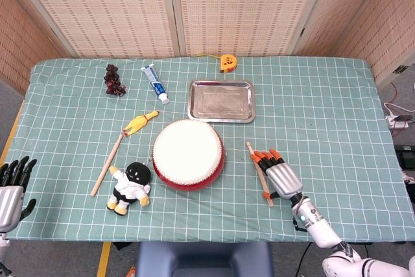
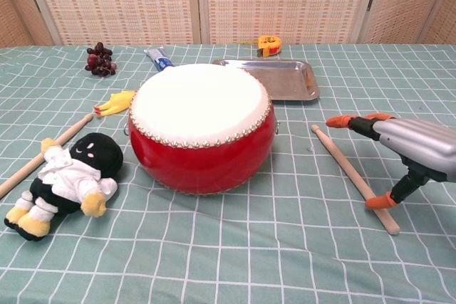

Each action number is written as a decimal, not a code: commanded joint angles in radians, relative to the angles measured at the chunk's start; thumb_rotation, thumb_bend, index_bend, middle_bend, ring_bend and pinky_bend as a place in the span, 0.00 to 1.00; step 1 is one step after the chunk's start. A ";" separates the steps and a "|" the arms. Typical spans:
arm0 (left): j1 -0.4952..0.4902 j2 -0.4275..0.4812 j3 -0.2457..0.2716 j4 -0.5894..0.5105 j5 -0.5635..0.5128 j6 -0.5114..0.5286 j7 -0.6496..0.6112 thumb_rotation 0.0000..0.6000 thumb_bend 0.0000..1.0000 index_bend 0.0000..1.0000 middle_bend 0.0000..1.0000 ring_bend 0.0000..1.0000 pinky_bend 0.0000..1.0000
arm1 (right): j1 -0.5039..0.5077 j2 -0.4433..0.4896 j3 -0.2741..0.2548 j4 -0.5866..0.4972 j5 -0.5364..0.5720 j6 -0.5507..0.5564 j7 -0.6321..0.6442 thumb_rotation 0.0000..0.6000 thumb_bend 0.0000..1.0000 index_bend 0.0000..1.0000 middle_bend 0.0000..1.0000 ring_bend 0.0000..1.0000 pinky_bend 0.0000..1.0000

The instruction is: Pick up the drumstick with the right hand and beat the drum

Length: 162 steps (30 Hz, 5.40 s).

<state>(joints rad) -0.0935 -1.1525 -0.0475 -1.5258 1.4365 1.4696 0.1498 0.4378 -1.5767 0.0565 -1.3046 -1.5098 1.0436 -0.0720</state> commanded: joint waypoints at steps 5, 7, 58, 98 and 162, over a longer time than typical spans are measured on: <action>-0.001 -0.003 -0.002 0.005 0.001 -0.001 -0.005 1.00 0.24 0.00 0.00 0.02 0.02 | 0.004 0.009 0.015 0.016 0.043 -0.002 -0.021 1.00 0.00 0.01 0.03 0.00 0.00; -0.001 -0.004 -0.001 0.007 0.003 -0.002 -0.005 1.00 0.24 0.00 0.00 0.02 0.02 | 0.005 0.012 0.023 0.026 0.062 -0.005 -0.028 1.00 0.00 0.01 0.03 0.00 0.00; 0.003 -0.016 0.002 0.027 -0.007 -0.015 0.001 1.00 0.24 0.01 0.00 0.02 0.02 | 0.223 0.063 0.085 -0.003 0.232 -0.389 0.286 1.00 0.57 0.00 0.21 0.01 0.02; 0.009 -0.019 0.006 0.045 -0.007 -0.018 -0.023 1.00 0.23 0.01 0.00 0.02 0.02 | 0.183 -0.060 0.029 0.016 0.158 -0.128 -0.172 1.00 0.40 0.34 0.20 0.01 0.02; 0.023 -0.020 0.014 0.042 0.017 0.000 -0.029 1.00 0.23 0.01 0.00 0.02 0.02 | 0.094 0.108 0.078 0.134 -0.010 0.027 1.465 1.00 0.46 0.60 0.23 0.13 0.10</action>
<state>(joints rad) -0.0709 -1.1735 -0.0338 -1.4831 1.4534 1.4698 0.1200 0.5260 -1.5099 0.1360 -1.2700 -1.4577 1.0967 1.0164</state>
